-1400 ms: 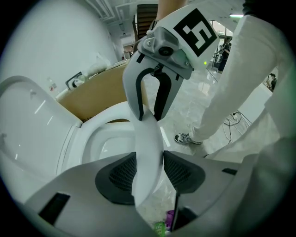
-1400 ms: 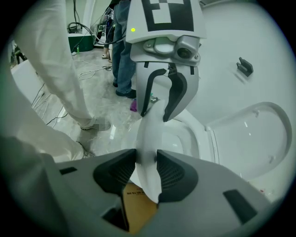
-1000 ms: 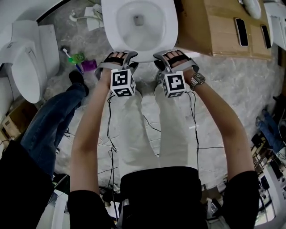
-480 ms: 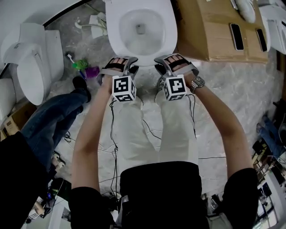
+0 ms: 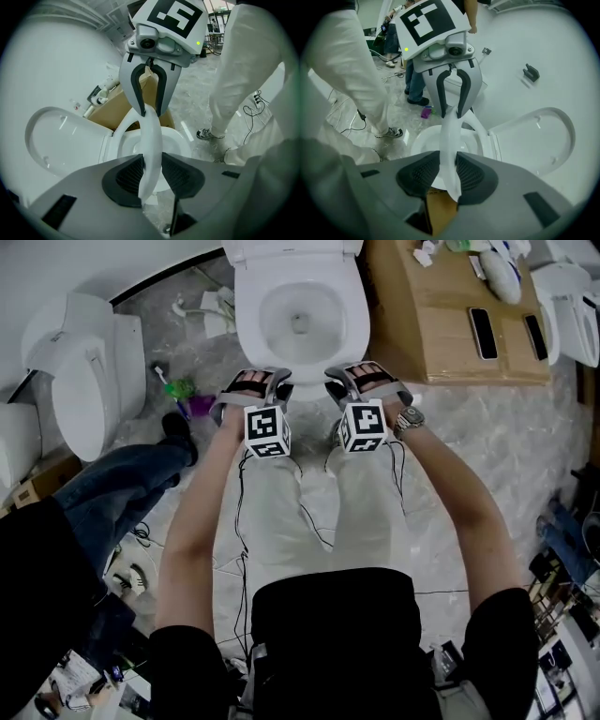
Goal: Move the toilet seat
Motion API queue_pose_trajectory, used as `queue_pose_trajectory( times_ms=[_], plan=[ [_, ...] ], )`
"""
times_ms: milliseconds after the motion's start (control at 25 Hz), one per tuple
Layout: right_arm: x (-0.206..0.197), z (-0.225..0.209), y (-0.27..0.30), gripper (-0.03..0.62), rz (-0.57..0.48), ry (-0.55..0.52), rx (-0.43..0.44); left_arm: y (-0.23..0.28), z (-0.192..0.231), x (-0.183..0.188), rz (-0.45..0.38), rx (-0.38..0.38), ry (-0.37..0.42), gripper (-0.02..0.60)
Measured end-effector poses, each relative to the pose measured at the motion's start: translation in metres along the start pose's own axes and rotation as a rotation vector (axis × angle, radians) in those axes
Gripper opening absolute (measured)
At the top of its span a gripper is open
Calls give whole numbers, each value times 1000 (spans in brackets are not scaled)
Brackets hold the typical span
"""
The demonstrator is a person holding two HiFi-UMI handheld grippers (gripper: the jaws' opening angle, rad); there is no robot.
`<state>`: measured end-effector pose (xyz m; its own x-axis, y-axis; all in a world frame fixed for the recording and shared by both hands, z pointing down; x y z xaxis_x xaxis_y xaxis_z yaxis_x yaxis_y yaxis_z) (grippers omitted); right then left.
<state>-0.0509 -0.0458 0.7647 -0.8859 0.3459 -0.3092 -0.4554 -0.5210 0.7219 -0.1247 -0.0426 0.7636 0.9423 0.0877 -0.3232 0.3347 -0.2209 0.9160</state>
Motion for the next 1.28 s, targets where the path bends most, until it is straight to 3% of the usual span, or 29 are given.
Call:
queue_pose_trajectory(
  times_ms=[1280],
  plan=[
    [14,-108,-31,109,20,31,74,-75,83,18,76,-46,-81,115]
  ],
)
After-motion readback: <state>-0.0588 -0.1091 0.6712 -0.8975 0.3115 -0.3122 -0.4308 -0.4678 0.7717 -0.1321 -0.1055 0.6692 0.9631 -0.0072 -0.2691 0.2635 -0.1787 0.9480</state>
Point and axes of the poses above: the fingertips, and each gripper's own axes: y forward along the fingers, z to its left, x out of its top, the point moved 2 cm from there along -y, backward along the fingers, and after that the axes turned 13 degrees about -x, right-handed, at the moved point
